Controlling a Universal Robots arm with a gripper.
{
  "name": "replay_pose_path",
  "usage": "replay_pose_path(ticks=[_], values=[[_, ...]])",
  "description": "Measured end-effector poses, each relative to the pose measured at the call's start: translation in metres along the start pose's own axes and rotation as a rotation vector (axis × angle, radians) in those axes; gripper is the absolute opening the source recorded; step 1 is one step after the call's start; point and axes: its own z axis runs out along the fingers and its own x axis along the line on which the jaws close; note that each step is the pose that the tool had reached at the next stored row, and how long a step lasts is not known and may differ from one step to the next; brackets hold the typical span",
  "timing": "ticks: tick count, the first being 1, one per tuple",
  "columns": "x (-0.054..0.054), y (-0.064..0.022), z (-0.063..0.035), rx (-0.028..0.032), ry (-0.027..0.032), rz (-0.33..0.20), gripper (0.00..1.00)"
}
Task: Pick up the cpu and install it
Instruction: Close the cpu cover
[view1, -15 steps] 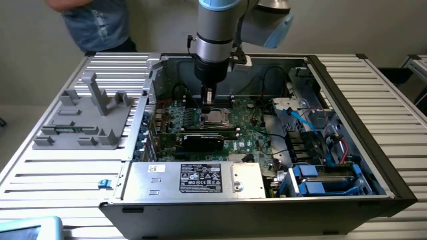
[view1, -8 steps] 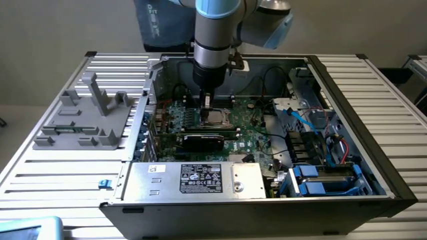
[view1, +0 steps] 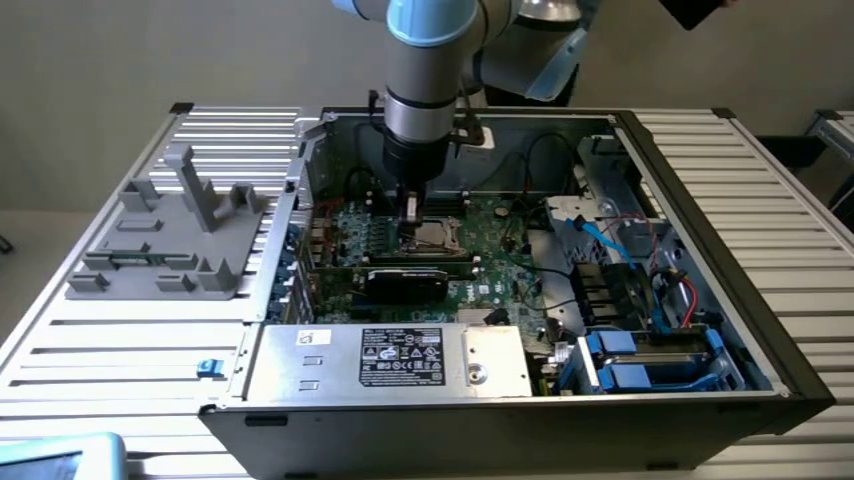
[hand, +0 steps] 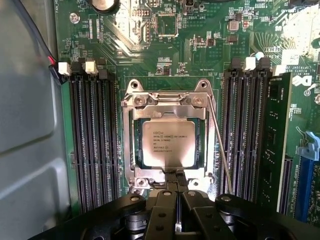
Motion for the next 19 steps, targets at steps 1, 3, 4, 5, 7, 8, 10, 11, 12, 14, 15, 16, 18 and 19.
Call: replay_pose_path(ticks=[1, 3, 4, 5, 7, 8, 10, 11, 12, 14, 15, 16, 18, 19], values=[[0.0, -0.0003, 0.0004, 0.0001, -0.0002, 0.0, 0.11], [0.0, -0.001, 0.0009, 0.0001, -0.0002, 0.0, 0.11], [0.0, -0.0013, 0.0011, 0.0, -0.0002, 0.0, 0.11], [0.0, -0.0016, 0.0014, 0.0, -0.0001, 0.0, 0.11], [0.0, -0.0022, 0.0017, 0.0, -0.0001, 0.0, 0.11], [0.0, -0.0027, 0.0018, -0.0001, 0.0, 0.0, 0.11], [0.0, -0.0043, 0.002, -0.0002, 0.0002, 0.0, 0.11], [0.0, -0.0051, 0.002, -0.0002, 0.0002, 0.0, 0.11], [0.0, -0.0061, 0.0018, 0.0, 0.0001, 0.0, 0.11], [0.0, -0.0079, 0.0004, -0.0002, 0.0005, 0.0, 0.11], [0.0, -0.009, -0.0011, -0.0002, 0.0003, 0.0, 0.11], [0.0, -0.0101, -0.0028, -0.0001, 0.0001, 0.0, 0.11], [0.0, -0.0129, -0.007, -0.0005, 0.0001, 0.0, 0.11], [0.0, -0.0146, -0.0095, -0.0008, 0.0002, 0.0, 0.11]])
